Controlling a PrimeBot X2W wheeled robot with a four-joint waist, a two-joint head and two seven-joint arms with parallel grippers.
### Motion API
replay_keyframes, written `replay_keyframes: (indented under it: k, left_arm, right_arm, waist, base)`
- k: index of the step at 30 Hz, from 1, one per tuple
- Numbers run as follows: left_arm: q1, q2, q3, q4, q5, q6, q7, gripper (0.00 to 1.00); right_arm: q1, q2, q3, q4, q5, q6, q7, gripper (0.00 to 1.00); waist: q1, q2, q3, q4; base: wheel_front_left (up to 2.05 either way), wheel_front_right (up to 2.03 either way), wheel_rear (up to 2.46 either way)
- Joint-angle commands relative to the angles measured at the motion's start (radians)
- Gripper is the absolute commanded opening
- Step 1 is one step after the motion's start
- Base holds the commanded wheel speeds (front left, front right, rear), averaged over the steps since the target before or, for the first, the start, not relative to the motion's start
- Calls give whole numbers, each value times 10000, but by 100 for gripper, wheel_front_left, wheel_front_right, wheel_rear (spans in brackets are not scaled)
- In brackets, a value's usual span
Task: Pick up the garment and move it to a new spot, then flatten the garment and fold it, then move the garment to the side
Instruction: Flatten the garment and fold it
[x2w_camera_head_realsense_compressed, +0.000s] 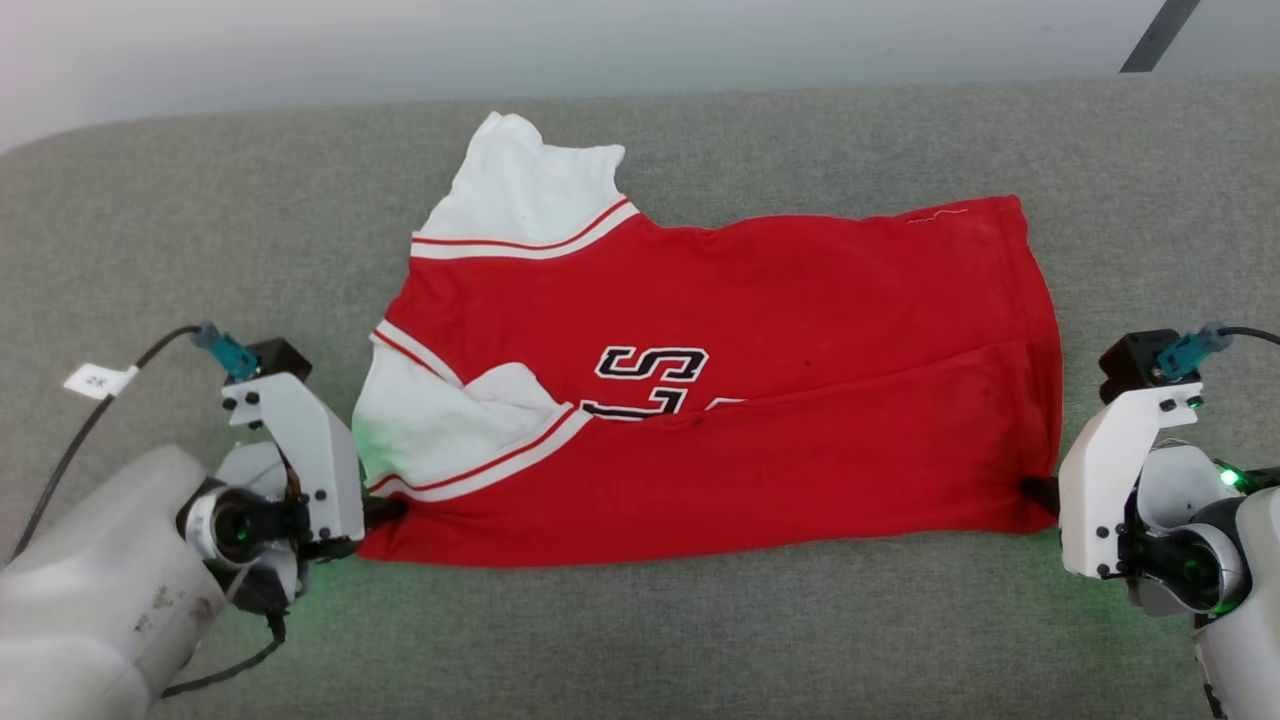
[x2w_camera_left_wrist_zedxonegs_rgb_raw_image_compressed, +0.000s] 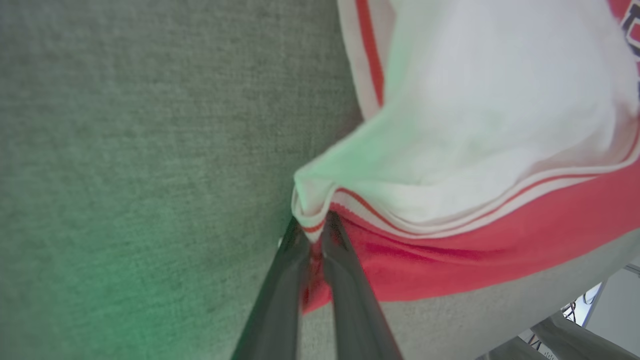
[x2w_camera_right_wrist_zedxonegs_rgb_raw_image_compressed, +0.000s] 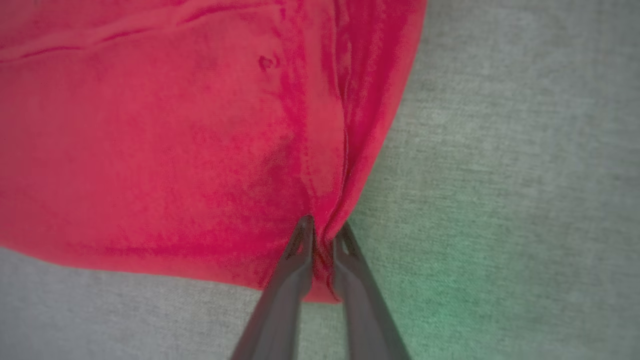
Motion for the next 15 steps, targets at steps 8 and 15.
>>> replay_keyframes:
  k: [8,15]
  left_arm:
    - [122,-205,-73,336,-73,28,108,0]
    - [437,584,-254,-545,44,354,582,0]
  right_arm:
    - [-175,-383,533,609,553,-8,-483,0]
    - [125,-1054,1039,-235,1396,-6,-89,0]
  waist:
    - [0,-1,-92,22]
    - [0,-1,-443,-64]
  base:
    - [0,0,0]
    - [0,0,0]
